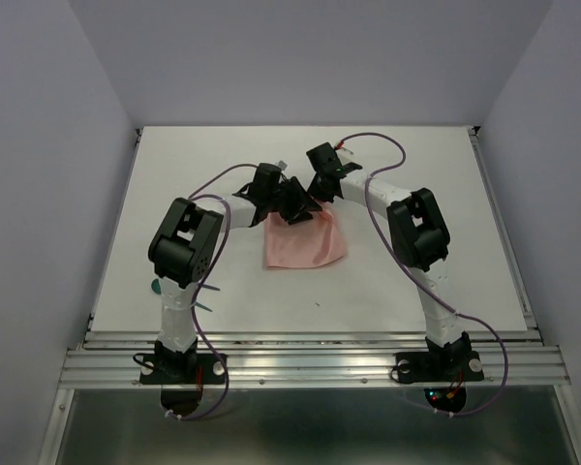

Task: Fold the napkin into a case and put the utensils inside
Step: Fold the lower triangle-folded napkin at the center of the board.

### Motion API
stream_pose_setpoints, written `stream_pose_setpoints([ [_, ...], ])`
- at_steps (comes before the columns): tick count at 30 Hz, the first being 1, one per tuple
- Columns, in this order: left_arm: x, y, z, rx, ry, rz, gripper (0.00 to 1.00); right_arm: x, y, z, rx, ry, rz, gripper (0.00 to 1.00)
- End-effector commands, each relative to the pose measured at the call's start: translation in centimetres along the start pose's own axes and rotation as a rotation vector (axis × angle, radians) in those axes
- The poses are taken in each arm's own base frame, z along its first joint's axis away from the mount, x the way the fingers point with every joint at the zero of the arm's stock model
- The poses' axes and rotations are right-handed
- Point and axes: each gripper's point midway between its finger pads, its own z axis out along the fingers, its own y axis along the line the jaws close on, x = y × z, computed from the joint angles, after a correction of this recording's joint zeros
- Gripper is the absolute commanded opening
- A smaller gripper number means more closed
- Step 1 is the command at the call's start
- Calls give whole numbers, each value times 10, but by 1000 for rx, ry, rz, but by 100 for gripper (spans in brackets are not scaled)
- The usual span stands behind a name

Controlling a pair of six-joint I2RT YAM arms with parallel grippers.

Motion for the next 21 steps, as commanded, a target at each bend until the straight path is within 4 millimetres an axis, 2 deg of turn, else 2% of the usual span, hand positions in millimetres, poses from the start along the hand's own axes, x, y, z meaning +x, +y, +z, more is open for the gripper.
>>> stream_pose_setpoints([
  [1, 1, -12, 4, 60, -1, -25, 53, 18, -17, 8, 83, 34, -28, 1],
  [11, -6, -13, 10, 59, -35, -53, 49, 18, -17, 10, 81, 33, -31, 1],
  [21, -8, -4, 23, 38, -30, -74, 49, 22, -12, 9, 73, 38, -41, 1],
])
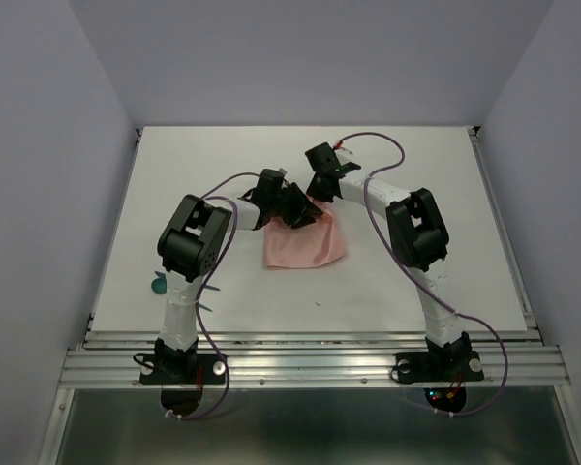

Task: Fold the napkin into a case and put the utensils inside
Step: Fold the lower triangle-folded napkin at the center of the board.

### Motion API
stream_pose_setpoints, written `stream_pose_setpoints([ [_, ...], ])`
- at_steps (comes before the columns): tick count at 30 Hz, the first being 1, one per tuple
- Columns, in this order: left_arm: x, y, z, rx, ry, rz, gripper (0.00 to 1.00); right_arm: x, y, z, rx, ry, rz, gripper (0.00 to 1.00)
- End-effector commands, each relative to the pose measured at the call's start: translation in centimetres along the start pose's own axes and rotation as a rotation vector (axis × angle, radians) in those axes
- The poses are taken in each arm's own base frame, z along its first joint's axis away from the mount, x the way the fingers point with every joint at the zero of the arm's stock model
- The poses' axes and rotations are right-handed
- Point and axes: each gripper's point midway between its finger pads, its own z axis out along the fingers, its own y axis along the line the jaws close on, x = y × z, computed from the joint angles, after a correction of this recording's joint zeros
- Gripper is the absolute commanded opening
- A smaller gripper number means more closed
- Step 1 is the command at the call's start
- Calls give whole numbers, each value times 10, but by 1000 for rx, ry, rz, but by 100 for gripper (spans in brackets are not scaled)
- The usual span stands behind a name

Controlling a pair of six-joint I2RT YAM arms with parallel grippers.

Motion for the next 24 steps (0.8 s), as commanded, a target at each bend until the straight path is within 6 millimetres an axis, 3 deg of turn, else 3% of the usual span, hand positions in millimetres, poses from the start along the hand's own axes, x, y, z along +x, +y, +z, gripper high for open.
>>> stream_pose_setpoints([
  [1, -9, -20, 1, 44, -29, 20, 49, 22, -13, 10, 65, 42, -35, 1],
  [8, -13, -23, 0, 62, -50, 13, 48, 22, -13, 11, 66, 43, -37, 1],
  [19, -16, -41, -17, 124, -109, 66, 50, 21, -13, 9, 63, 41, -41, 1],
  [24, -16, -46, -14, 140, -97, 111, 59, 22, -12, 9, 56, 44, -43, 1],
])
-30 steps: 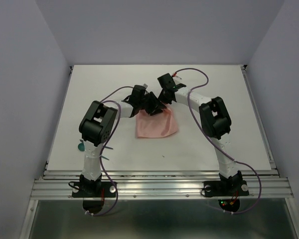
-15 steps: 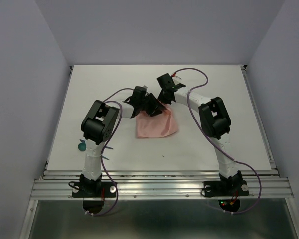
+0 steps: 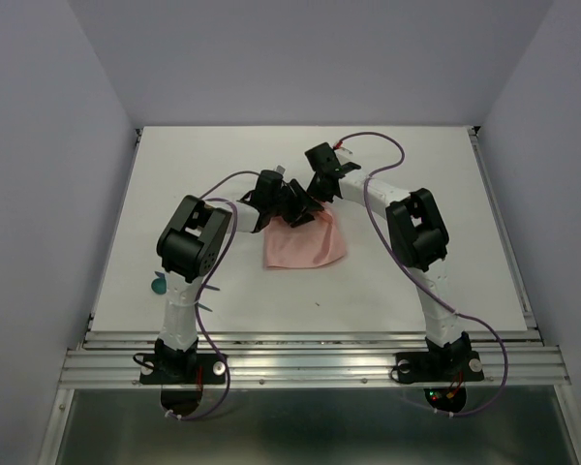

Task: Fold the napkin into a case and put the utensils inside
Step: Fold the lower triangle-folded napkin at the center of the board.

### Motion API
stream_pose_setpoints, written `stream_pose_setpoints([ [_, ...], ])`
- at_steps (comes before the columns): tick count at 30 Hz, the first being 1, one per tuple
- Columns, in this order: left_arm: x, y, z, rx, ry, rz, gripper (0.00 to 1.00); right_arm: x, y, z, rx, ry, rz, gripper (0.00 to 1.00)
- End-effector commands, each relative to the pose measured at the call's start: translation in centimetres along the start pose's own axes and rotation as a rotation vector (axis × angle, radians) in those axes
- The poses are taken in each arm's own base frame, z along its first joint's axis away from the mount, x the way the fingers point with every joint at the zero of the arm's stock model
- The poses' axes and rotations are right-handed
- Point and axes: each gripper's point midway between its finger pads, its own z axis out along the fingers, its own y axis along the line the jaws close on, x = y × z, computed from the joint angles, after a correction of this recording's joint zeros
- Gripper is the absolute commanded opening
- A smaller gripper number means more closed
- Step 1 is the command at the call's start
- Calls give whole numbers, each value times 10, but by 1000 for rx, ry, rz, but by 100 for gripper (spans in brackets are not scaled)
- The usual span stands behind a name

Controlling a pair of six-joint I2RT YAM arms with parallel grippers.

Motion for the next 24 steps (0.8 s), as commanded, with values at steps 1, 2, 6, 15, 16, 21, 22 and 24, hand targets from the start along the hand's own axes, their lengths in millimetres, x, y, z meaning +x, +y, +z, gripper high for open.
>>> stream_pose_setpoints([
  [1, -10, -45, -13, 109, -43, 91, 60, 22, -12, 9, 55, 45, -40, 1],
  [2, -11, -44, -12, 106, -46, 85, 60, 21, -11, 9, 53, 44, -39, 1],
  [6, -14, -42, -9, 95, -62, 65, 60, 25, -8, 7, 48, 47, -48, 1],
  [15, -15, -40, -1, 94, -52, 19, 59, 21, -8, 7, 52, 31, -63, 1],
  [16, -15, -40, 0, 94, -52, 14, 59, 20, -8, 7, 53, 29, -66, 1],
  [21, -12, -32, 4, 74, -37, -33, 54, 20, -9, 7, 53, 29, -81, 1],
  [22, -11, -30, 5, 67, -35, -37, 53, 20, -9, 7, 50, 30, -84, 1],
  [24, -10, -25, 7, 40, -26, -44, 50, 21, -9, 8, 48, 31, -88, 1],
])
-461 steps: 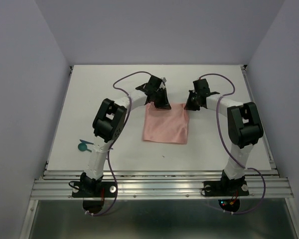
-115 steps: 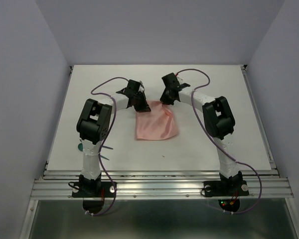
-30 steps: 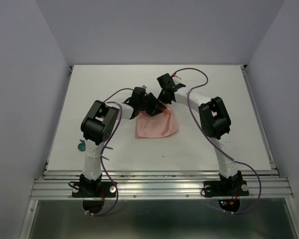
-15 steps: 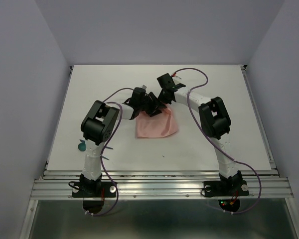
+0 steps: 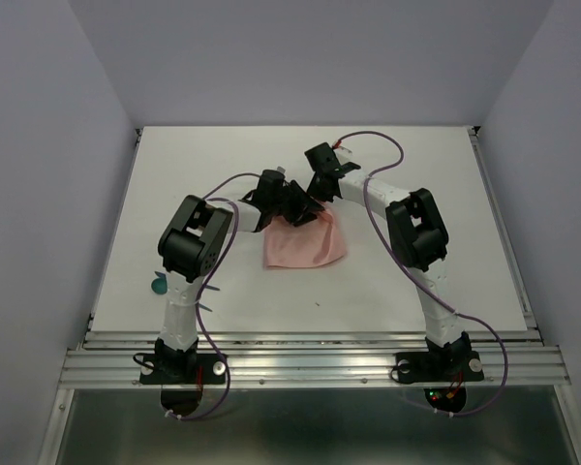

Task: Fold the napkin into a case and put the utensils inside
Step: Fold the lower triangle-folded napkin at the center of the board.

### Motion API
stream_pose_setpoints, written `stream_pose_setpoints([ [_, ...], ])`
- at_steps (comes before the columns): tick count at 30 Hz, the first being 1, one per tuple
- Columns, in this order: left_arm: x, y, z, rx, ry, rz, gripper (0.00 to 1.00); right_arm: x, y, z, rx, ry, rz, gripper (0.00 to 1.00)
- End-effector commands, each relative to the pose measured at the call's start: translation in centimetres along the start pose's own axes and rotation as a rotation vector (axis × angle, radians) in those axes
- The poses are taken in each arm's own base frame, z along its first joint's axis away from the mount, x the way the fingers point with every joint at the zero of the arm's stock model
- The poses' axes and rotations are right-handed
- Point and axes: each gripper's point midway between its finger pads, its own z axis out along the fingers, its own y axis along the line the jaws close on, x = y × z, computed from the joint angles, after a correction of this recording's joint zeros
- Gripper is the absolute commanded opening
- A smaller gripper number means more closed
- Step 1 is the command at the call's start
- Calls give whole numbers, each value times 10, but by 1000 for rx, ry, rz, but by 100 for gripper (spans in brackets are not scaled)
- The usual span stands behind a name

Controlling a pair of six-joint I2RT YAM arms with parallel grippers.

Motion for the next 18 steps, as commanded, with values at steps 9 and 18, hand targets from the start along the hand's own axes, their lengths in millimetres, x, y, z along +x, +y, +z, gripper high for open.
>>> stream_pose_setpoints([
  [9, -16, -20, 7, -2, -42, -1, 37, 21, -6, 6, 33, 34, -84, 1],
  [18, -14, -13, 8, -23, -36, -14, 0, 20, -9, 4, 39, 29, -84, 1],
])
